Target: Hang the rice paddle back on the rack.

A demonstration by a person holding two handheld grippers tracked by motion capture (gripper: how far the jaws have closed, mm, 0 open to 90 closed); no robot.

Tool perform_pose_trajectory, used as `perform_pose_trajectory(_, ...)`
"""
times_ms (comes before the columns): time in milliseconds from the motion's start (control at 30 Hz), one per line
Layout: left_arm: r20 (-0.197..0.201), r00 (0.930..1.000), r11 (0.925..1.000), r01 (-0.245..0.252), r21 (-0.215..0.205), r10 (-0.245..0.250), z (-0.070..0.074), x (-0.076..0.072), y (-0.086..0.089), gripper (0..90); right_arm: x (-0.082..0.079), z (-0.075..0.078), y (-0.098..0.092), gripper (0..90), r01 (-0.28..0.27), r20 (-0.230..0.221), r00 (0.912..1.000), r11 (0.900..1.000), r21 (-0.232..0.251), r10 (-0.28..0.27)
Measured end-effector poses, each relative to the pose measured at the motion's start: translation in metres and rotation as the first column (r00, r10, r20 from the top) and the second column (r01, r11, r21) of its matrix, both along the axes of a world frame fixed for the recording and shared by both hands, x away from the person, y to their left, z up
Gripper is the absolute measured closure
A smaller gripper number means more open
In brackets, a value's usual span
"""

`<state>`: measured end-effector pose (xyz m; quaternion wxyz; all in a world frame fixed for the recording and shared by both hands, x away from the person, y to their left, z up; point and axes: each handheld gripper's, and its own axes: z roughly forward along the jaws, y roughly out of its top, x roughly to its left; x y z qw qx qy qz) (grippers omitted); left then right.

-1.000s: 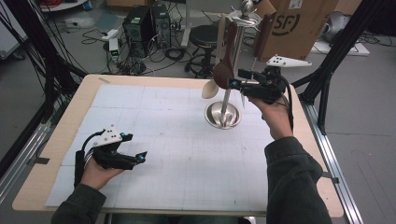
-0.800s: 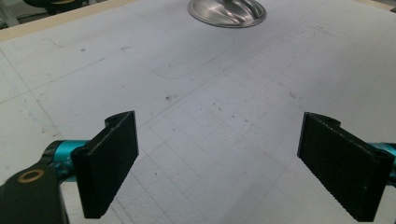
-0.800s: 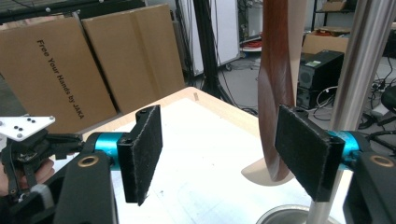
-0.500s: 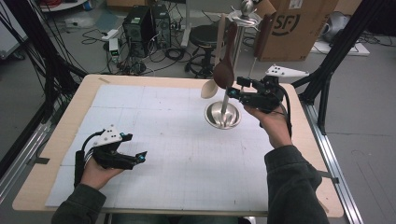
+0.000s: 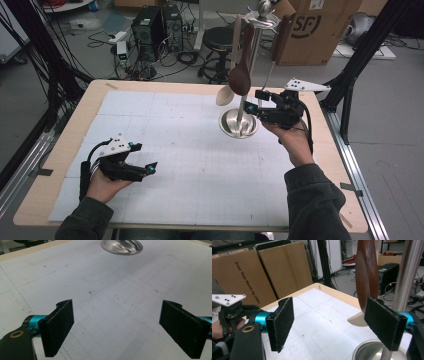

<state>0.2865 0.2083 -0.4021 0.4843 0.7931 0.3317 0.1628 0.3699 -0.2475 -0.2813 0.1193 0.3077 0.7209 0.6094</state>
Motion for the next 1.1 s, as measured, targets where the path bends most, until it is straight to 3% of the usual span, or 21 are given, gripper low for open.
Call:
perform_pose_trajectory(400,-0.005,1.0,1.0,-0.002,0.002,0.002,0.0,0.001,0.0,13.1,-0.006,-0.02,-0.003,23.3,-0.004,-0.01,0.9999,1.0,-0.024,0.004)
perform_pose_trajectory(700,-0.005,1.0,1.0,-0.007,-0.006,0.007,0.0,0.001,0.002,12.7,-0.012,-0.036,-0.004,20.7,-0.002,-0.015,0.9999,0.997,-0.08,0.001)
perform_pose_trajectory(1100,-0.011,0.9998,0.9998,-0.016,-0.015,0.016,0.0,0.001,0.005,12.1,-0.017,-0.055,-0.004,18.1,-0.004,-0.033,0.9994,0.996,-0.088,0.001)
